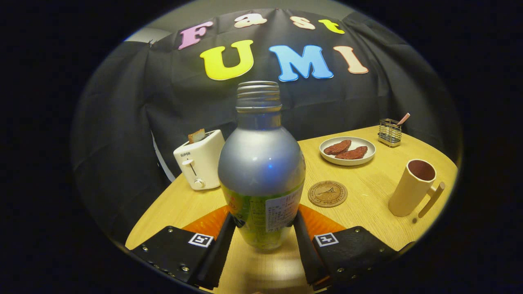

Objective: Take the bottle from table, then pour the juice into the cup, finally place the bottle on the coaster

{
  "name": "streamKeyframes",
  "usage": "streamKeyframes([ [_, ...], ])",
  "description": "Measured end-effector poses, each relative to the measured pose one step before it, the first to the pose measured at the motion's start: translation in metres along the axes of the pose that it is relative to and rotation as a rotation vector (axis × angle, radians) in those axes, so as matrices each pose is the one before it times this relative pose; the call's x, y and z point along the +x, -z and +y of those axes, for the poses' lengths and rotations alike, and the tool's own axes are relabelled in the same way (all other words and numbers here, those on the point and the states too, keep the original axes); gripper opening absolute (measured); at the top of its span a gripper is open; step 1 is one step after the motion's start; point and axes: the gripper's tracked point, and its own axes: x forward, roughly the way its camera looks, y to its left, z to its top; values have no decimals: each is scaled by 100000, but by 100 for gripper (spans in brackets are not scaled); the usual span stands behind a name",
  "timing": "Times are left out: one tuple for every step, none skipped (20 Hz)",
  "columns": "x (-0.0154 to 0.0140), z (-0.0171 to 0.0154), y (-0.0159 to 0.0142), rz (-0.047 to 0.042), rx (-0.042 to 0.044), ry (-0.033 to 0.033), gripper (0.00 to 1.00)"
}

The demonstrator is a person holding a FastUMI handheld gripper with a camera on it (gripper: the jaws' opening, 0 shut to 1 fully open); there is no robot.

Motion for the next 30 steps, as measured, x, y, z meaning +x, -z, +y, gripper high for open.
streamKeyframes([
  [-71,-350,-593,-980,2714,294,75],
  [-151,-311,-411,-586,2213,156,75],
  [-54,-212,-456,-252,1979,-520,75],
  [-81,-63,-276,-179,2383,-1082,75],
  [3,-73,-239,-4,3397,-1532,75],
  [-58,-101,-273,-275,3553,-1640,75],
  [-77,-174,-176,-462,3113,-1027,75],
  [-195,-255,-200,-491,2445,-233,75],
  [-88,-268,-234,-299,2489,163,75],
  [-134,-259,-254,-264,3009,-81,75],
  [-99,-202,-319,-396,3442,-603,75],
  [-75,-309,-285,-851,3210,-370,75],
  [-21,-368,-412,-900,2741,-102,75],
  [-54,-455,-142,-779,2304,-117,75],
  [32,-267,-324,-642,2658,-369,75],
  [-39,-380,-231,-339,2474,40,75],
  [29,-458,-404,-767,2351,553,75],
  [121,-327,-432,-673,2668,211,75],
  [14,-291,-415,-633,3004,17,75],
  [-72,-237,-425,-732,2842,-117,75],
  [-6,-168,-383,-522,2885,-248,75],
  [82,-239,-112,-49,2639,-293,75],
  [62,-162,-140,378,2408,-68,75],
  [-95,-190,-80,425,2385,-408,75],
  [-17,-97,-230,-22,2649,-540,75],
  [-32,-123,-197,-151,2925,-557,75],
  [80,-108,-251,-309,2940,-334,75],
  [59,-262,-123,-28,2747,20,75],
  [104,-218,-54,426,2634,101,75],
  [-18,-189,175,769,2285,196,75],
])
